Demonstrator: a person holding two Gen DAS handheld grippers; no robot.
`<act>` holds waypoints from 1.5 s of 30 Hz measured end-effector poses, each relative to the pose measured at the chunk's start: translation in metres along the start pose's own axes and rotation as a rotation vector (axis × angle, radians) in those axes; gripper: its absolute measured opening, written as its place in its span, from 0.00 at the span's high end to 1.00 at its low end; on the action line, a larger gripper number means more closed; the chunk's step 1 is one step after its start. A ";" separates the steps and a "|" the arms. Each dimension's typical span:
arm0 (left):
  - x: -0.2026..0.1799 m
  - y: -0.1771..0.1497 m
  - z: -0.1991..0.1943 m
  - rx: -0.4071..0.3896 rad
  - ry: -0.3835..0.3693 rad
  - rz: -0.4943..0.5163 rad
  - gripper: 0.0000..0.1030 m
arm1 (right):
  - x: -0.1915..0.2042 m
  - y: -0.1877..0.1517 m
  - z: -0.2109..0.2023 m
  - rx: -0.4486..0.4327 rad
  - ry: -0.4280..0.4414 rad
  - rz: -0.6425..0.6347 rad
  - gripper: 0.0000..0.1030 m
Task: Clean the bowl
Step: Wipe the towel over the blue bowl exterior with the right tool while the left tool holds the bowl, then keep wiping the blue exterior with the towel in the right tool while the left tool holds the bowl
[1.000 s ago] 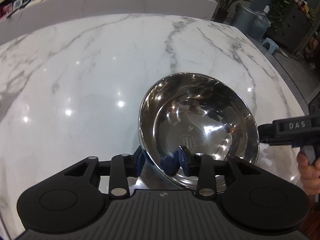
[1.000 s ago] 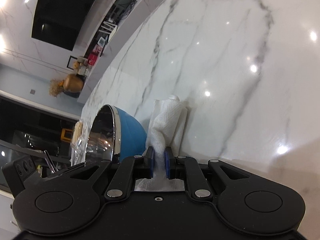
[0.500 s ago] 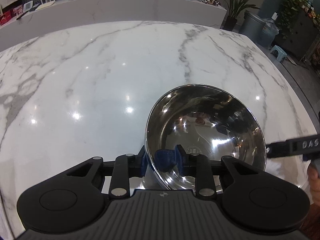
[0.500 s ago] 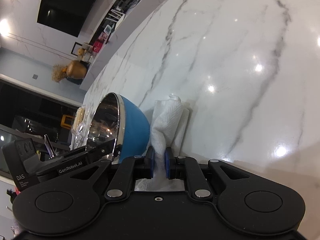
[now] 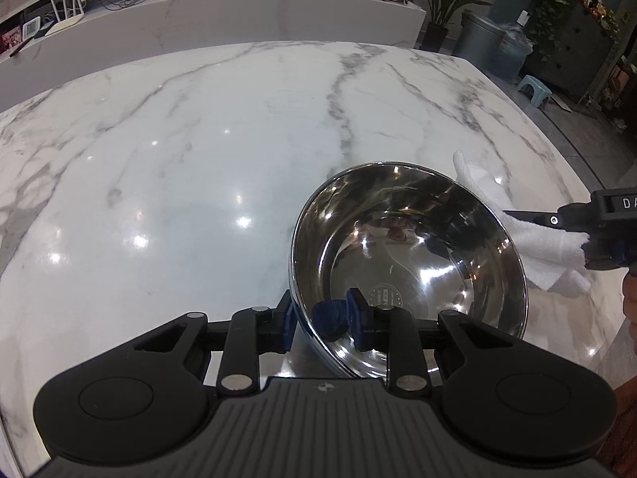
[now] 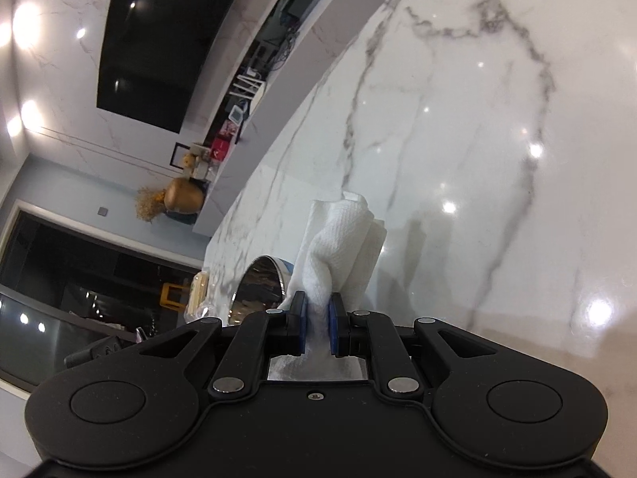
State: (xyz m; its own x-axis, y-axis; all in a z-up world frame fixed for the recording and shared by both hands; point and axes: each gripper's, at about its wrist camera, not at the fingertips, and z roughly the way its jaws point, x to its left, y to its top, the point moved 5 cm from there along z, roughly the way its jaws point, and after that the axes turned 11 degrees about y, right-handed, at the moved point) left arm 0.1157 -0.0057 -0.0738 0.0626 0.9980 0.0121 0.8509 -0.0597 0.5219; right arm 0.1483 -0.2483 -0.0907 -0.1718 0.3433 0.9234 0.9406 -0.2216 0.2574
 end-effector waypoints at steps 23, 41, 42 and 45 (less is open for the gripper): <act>0.006 -0.017 -0.002 0.106 -0.027 -0.110 0.60 | -0.008 -0.022 0.037 0.137 -0.132 -0.044 0.90; 0.006 0.003 -0.001 0.010 0.056 -0.072 0.81 | 0.008 -0.002 0.012 -0.007 0.037 -0.027 0.90; 0.006 0.003 0.000 0.008 0.056 -0.071 0.81 | 0.007 -0.002 0.012 -0.008 0.037 -0.021 0.90; 0.007 0.004 0.001 0.005 0.056 -0.072 0.81 | 0.004 -0.001 0.011 -0.011 0.038 -0.004 0.90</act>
